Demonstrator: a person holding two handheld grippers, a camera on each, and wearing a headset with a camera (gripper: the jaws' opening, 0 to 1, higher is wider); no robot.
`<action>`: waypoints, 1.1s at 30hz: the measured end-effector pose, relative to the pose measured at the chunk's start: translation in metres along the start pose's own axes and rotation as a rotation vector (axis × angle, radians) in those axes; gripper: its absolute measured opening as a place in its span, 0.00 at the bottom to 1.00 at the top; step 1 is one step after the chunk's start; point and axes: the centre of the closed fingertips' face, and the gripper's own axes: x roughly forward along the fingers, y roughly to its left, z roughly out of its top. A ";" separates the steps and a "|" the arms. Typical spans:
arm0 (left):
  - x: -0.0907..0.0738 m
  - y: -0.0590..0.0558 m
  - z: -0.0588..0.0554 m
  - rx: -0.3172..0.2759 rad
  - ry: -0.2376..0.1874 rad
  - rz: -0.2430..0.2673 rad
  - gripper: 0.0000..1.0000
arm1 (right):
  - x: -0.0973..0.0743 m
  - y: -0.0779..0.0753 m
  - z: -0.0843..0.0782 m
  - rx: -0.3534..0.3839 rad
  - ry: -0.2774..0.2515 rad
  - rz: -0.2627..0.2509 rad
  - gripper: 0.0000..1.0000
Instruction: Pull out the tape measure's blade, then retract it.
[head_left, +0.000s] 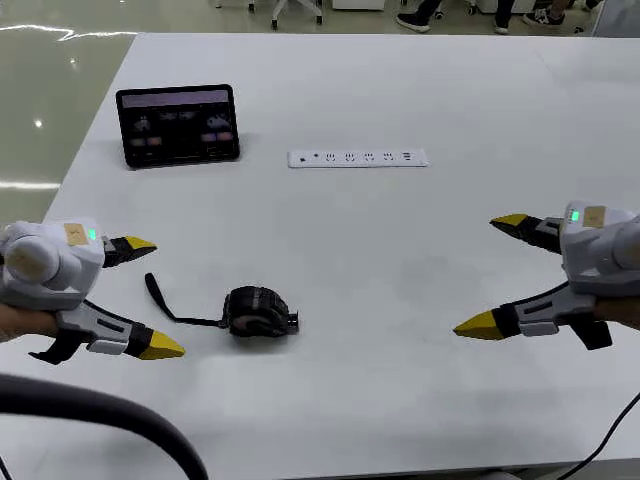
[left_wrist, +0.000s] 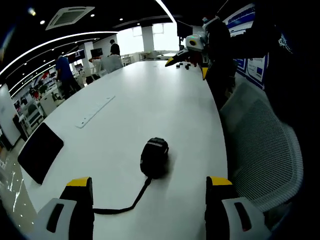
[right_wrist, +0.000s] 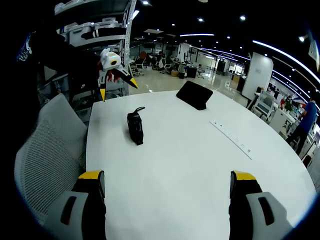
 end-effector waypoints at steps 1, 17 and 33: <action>0.003 0.000 0.001 0.009 0.004 -0.007 0.88 | 0.004 0.001 0.000 -0.005 0.001 0.010 1.00; 0.077 -0.004 0.015 0.125 0.087 -0.152 0.77 | 0.101 0.041 -0.001 -0.112 0.043 0.170 0.99; 0.124 -0.009 0.002 0.208 0.192 -0.190 0.57 | 0.166 0.056 0.007 -0.133 0.086 0.266 0.89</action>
